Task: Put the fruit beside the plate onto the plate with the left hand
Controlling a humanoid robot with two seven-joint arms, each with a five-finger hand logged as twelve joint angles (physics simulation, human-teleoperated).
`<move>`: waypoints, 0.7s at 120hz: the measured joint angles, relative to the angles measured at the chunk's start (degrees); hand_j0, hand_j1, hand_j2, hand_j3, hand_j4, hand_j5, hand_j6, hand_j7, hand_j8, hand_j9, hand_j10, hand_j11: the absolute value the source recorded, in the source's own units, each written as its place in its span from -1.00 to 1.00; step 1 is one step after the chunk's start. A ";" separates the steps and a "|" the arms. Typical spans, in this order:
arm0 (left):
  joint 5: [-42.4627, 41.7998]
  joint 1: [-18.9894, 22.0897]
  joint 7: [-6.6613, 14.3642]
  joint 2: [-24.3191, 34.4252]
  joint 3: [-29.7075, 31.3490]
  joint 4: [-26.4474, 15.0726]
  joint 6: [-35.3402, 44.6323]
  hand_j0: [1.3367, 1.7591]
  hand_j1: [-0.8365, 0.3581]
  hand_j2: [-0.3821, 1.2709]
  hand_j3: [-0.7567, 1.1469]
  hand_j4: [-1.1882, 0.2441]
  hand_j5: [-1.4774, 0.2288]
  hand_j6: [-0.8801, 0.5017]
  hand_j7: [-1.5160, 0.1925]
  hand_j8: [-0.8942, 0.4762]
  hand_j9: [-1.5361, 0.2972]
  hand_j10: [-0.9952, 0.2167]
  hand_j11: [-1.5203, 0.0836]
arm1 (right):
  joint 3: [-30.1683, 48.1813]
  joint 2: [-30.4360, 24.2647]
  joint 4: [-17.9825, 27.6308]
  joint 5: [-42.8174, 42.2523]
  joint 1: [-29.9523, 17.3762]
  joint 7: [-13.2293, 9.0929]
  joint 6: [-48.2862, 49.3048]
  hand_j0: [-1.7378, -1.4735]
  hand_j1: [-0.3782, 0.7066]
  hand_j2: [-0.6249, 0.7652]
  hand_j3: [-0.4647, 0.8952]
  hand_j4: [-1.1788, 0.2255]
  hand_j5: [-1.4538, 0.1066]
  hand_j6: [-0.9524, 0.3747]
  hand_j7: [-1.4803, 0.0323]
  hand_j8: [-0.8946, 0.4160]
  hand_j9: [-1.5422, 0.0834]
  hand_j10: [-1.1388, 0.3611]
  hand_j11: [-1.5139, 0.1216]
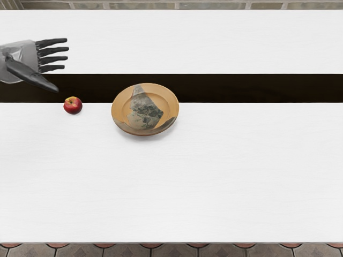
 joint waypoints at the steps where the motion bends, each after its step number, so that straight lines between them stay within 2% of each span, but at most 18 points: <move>1: 0.05 0.00 0.00 -0.04 0.01 0.00 0.00 0.52 0.97 -0.54 -0.20 0.65 0.72 0.26 0.76 0.30 0.67 0.63 0.88 | 0.00 0.00 0.00 0.00 0.02 0.00 0.00 -0.40 -0.95 -0.10 -0.32 0.68 0.86 0.43 0.96 0.36 0.90 0.52 0.85; 22: 2.30 -0.09 0.62 -1.31 0.13 0.22 0.36 0.52 0.97 -0.53 -0.20 0.65 0.72 0.26 0.76 0.30 0.67 0.63 0.88 | -0.04 0.00 -0.01 0.02 -0.43 0.00 -0.01 -0.40 -0.95 -0.10 -0.32 0.68 0.86 0.43 0.96 0.36 0.90 0.52 0.85; 35: 6.64 -0.16 2.90 -3.53 0.05 1.19 2.07 0.52 0.97 -0.53 -0.20 0.65 0.72 0.26 0.76 0.30 0.67 0.63 0.88 | -0.04 0.00 0.00 0.03 -0.63 0.00 -0.04 -0.40 -0.95 -0.10 -0.32 0.68 0.86 0.43 0.96 0.36 0.90 0.52 0.85; 50: 12.90 -0.05 6.39 -7.75 0.25 5.13 5.19 0.52 0.97 -0.54 -0.20 0.65 0.72 0.26 0.76 0.29 0.67 0.63 0.88 | -0.04 0.00 0.00 0.04 -0.71 0.00 -0.04 -0.40 -0.95 -0.10 -0.32 0.68 0.86 0.43 0.96 0.36 0.90 0.52 0.85; 65: 18.92 0.95 9.14 -10.19 1.42 7.24 12.85 0.52 0.97 -0.54 -0.20 0.65 0.72 0.26 0.76 0.29 0.67 0.63 0.88 | -0.04 0.00 0.00 0.04 -0.73 0.00 -0.05 -0.40 -0.95 -0.10 -0.32 0.68 0.86 0.43 0.96 0.36 0.90 0.52 0.85; 74: 20.56 0.78 9.77 -11.21 3.29 7.70 19.29 0.52 0.97 -0.53 -0.20 0.65 0.72 0.26 0.76 0.29 0.67 0.63 0.88 | -0.04 0.00 0.00 0.04 -0.73 0.01 -0.06 -0.40 -0.95 -0.10 -0.32 0.68 0.86 0.44 0.96 0.37 0.90 0.52 0.85; 84: 21.25 -1.74 9.88 -14.34 8.07 7.94 28.41 0.52 0.97 -0.53 -0.20 0.65 0.72 0.26 0.76 0.29 0.66 0.63 0.88 | -0.04 0.00 0.00 0.04 -0.74 -0.01 -0.04 -0.40 -0.95 -0.10 -0.32 0.68 0.86 0.43 0.96 0.37 0.90 0.52 0.85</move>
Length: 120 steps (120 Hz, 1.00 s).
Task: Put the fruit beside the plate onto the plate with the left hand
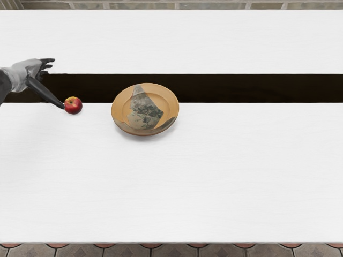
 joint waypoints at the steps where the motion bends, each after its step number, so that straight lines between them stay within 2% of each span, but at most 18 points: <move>1: 0.04 -0.25 0.00 -0.55 0.59 0.02 1.00 0.52 0.97 -0.53 -0.20 0.65 0.72 0.26 0.76 0.29 0.66 0.63 0.88 | 0.00 0.00 0.00 0.00 0.00 0.00 0.00 -0.40 -0.95 -0.10 -0.32 0.68 0.86 0.44 0.96 0.37 0.90 0.52 0.85; 19: -1.44 -2.19 -1.29 -7.02 10.74 1.90 15.33 0.52 0.96 -0.53 -0.20 0.64 0.72 0.26 0.76 0.29 0.66 0.62 0.88 | 0.00 0.00 0.00 0.00 0.00 0.01 0.00 -0.40 -0.95 -0.10 -0.32 0.68 0.86 0.44 0.96 0.37 0.90 0.52 0.85; 34: -3.14 -2.40 -2.01 -12.16 15.63 3.97 20.90 0.52 0.96 -0.53 -0.20 0.64 0.71 0.25 0.76 0.28 0.66 0.62 0.88 | 0.00 0.00 -0.01 0.00 0.00 0.00 0.01 -0.40 -0.95 -0.10 -0.32 0.68 0.86 0.43 0.96 0.37 0.90 0.52 0.85; 51: -3.68 -2.38 -2.19 -17.00 17.82 7.04 22.74 0.52 0.96 -0.53 -0.20 0.64 0.71 0.25 0.75 0.28 0.66 0.62 0.87 | 0.00 0.00 -0.01 0.00 0.00 0.01 0.01 -0.40 -0.95 -0.10 -0.32 0.68 0.86 0.44 0.96 0.37 0.90 0.52 0.85; 62: -3.78 -2.19 -2.21 -18.12 19.11 8.47 23.08 0.52 0.93 -0.53 -0.20 0.62 0.69 0.23 0.73 0.26 0.64 0.60 0.85 | 0.00 0.00 0.00 0.00 0.00 0.01 0.01 -0.40 -0.95 -0.10 -0.32 0.68 0.86 0.43 0.96 0.36 0.90 0.52 0.85; 93: -3.85 -1.90 -2.19 -20.82 21.74 9.32 23.25 0.52 0.56 -0.49 -0.20 0.36 0.41 -0.03 0.45 0.00 0.38 0.29 0.55 | 0.00 0.00 -0.01 0.00 0.00 -0.01 0.00 -0.40 -0.95 -0.10 -0.32 0.68 0.86 0.44 0.96 0.37 0.90 0.52 0.85; 120: -3.74 -1.52 -2.08 -20.20 22.74 9.12 23.30 0.52 0.37 -0.46 -0.21 0.23 0.26 -0.17 0.31 -0.15 0.24 0.13 0.40 | 0.00 0.00 -0.01 0.00 0.00 0.00 0.00 -0.40 -0.95 -0.10 -0.32 0.68 0.86 0.44 0.96 0.37 0.90 0.52 0.85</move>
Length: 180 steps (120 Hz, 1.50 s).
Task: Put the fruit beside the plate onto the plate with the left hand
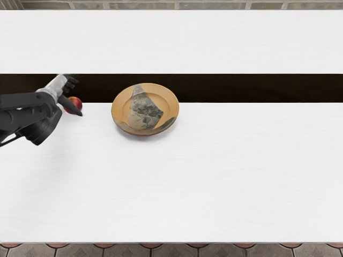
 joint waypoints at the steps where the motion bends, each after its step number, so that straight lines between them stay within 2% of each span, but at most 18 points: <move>1: 0.00 0.00 0.00 0.00 0.04 -0.05 0.00 0.52 0.36 -0.46 -0.21 0.22 0.26 -0.18 0.30 -0.15 0.24 0.13 0.39 | 0.00 0.00 0.00 0.00 0.00 0.00 0.00 -0.40 -0.95 -0.10 -0.32 0.68 0.86 0.44 0.96 0.37 0.90 0.52 0.85; 33: 0.05 -0.18 0.07 2.63 0.44 -4.43 0.08 0.52 0.24 -0.45 -0.21 0.14 0.17 -0.26 0.21 -0.24 0.15 0.03 0.29 | 0.00 0.00 0.00 0.00 0.00 0.01 0.01 -0.40 -0.95 -0.10 -0.32 0.68 0.86 0.44 0.96 0.37 0.90 0.52 0.85; 78: 0.08 -0.18 0.26 2.72 0.46 -5.08 0.55 0.52 -0.05 -0.39 -0.21 -0.07 -0.07 -0.45 -0.02 -0.42 -0.07 -0.22 0.04 | 0.00 0.00 0.01 0.00 0.00 0.02 0.00 -0.40 -0.95 -0.10 -0.32 0.68 0.86 0.44 0.96 0.37 0.90 0.52 0.85; 107: 0.06 -0.18 0.28 2.64 0.45 -5.08 0.67 0.51 -0.07 -0.36 -0.20 -0.14 -0.16 -0.39 -0.12 -0.36 -0.16 -0.30 -0.06 | 0.00 0.00 0.00 0.00 0.00 0.02 0.00 -0.40 -0.95 -0.10 -0.32 0.68 0.86 0.44 0.96 0.37 0.90 0.52 0.85; 125: -0.16 -0.90 0.31 2.64 0.49 -5.14 0.69 0.51 -0.07 -0.24 -0.21 -0.15 -0.19 -0.42 -0.13 -0.40 -0.17 -0.33 -0.07 | 0.00 0.00 0.01 0.00 0.00 0.00 0.00 -0.40 -0.95 -0.10 -0.32 0.68 0.86 0.44 0.96 0.37 0.90 0.52 0.85; 180: -0.94 -5.60 0.41 2.02 1.44 -5.49 0.52 0.51 -0.05 -0.28 -0.21 -0.16 -0.19 -0.43 -0.15 -0.39 -0.17 -0.33 -0.08 | 0.00 0.00 0.00 0.00 0.00 0.01 0.03 -0.40 -0.95 -0.10 -0.32 0.68 0.86 0.44 0.96 0.37 0.90 0.52 0.85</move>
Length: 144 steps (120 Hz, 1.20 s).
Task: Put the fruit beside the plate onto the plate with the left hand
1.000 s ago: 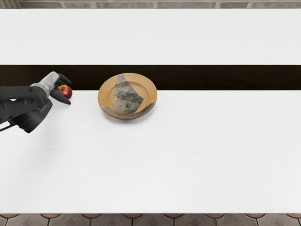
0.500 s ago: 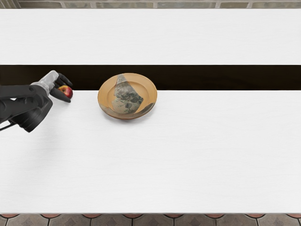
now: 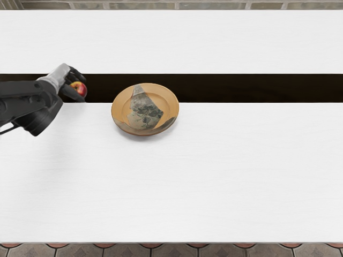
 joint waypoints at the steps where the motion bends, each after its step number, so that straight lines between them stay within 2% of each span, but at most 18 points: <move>1: -0.03 -0.05 0.00 0.00 0.01 -0.01 0.00 0.51 -0.05 -0.27 -0.21 -0.16 -0.19 -0.43 -0.15 -0.40 -0.17 -0.33 -0.08 | 0.00 0.00 0.00 0.00 0.00 0.00 0.00 -0.40 -0.95 -0.10 -0.32 0.68 0.86 0.44 0.96 0.37 0.90 0.52 0.85; 50: -1.15 -2.74 0.47 -3.92 0.35 -0.19 -0.09 0.52 -0.07 -0.24 -0.21 -0.16 -0.19 -0.43 -0.14 -0.39 -0.17 -0.33 -0.07 | 0.00 0.00 0.01 0.00 0.00 0.00 -0.02 -0.40 -0.95 -0.10 -0.32 0.68 0.86 0.44 0.96 0.37 0.90 0.52 0.85; 110: -2.26 -5.64 2.13 -11.36 0.44 -0.07 -0.05 0.52 -0.08 -0.23 -0.21 -0.16 -0.18 -0.42 -0.14 -0.37 -0.17 -0.33 -0.07 | 0.00 0.00 0.00 0.00 0.00 0.00 -0.02 -0.40 -0.95 -0.10 -0.32 0.68 0.86 0.44 0.96 0.37 0.90 0.52 0.85; 144: -3.24 -6.97 3.59 -15.64 0.44 -0.05 -0.02 0.52 -0.09 -0.15 -0.21 -0.15 -0.19 -0.47 -0.14 -0.40 -0.17 -0.33 -0.07 | 0.00 0.00 0.01 0.00 0.00 0.00 -0.01 -0.40 -0.95 -0.10 -0.32 0.68 0.86 0.44 0.96 0.37 0.90 0.52 0.85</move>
